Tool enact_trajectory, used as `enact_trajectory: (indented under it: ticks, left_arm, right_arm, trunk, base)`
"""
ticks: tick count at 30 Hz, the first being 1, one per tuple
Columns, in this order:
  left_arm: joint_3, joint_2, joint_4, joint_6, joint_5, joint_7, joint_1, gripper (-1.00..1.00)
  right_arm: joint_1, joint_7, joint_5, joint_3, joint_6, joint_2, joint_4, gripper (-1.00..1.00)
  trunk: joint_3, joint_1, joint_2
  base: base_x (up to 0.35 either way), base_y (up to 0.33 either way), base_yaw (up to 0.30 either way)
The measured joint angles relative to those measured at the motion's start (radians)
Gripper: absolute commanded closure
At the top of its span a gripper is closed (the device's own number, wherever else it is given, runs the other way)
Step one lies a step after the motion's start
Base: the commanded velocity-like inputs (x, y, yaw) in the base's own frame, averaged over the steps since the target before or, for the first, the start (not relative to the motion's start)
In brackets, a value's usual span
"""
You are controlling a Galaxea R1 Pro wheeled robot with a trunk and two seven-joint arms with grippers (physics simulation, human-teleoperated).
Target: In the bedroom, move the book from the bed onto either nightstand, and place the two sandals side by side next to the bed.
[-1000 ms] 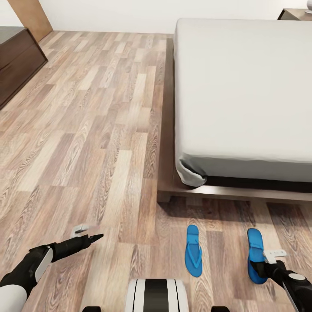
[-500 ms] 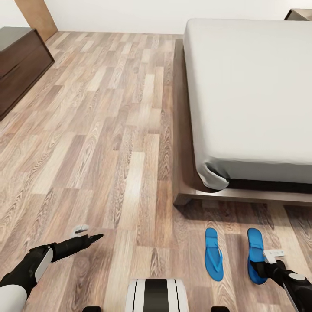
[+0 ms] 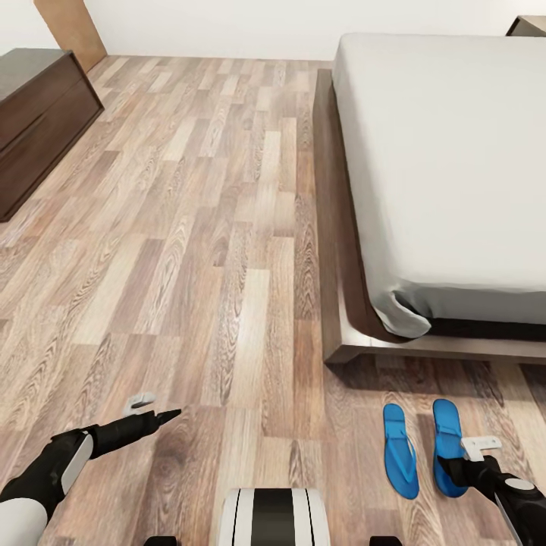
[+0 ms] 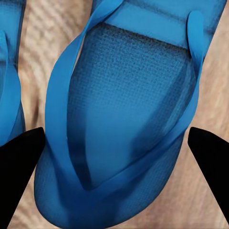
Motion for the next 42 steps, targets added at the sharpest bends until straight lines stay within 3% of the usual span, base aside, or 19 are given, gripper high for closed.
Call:
enact_trajectory:
  ticks: [6,21,27,42]
  left_arm:
    - [-0.001,0.0,0.0,0.0,0.0,0.0,0.0,-1.0]
    - [0.0,0.0,0.0,0.0,0.0,0.0,0.0,-1.0]
    - [0.0,0.0,0.0,0.0,0.0,0.0,0.0,-1.0]
    - [0.0,0.001,0.0,0.002,0.0,0.0,0.0,-1.0]
  right_arm:
    - [0.0,0.0,0.0,0.0,0.0,0.0,0.0,1.0]
    - [0.0,0.001,0.001,-0.001,-0.001,0.0,-0.001,1.0]
    - [0.0,0.0,0.0,-0.001,-0.001,0.0,-0.002,1.0]
    - [0.0,0.0,0.0,-0.001,-0.001,0.0,-0.002,1.0]
  trunk:
    - [0.0,0.0,0.0]
    - [-0.058,0.007,-0.003]
    - [-0.058,0.007,-0.004]
    - [-0.108,0.013,-0.007]
  base:
    - [0.0,0.002,0.0]
    - [0.0,0.0,0.0]
    - [0.0,0.0,0.0]
    - [0.0,0.0,0.0]
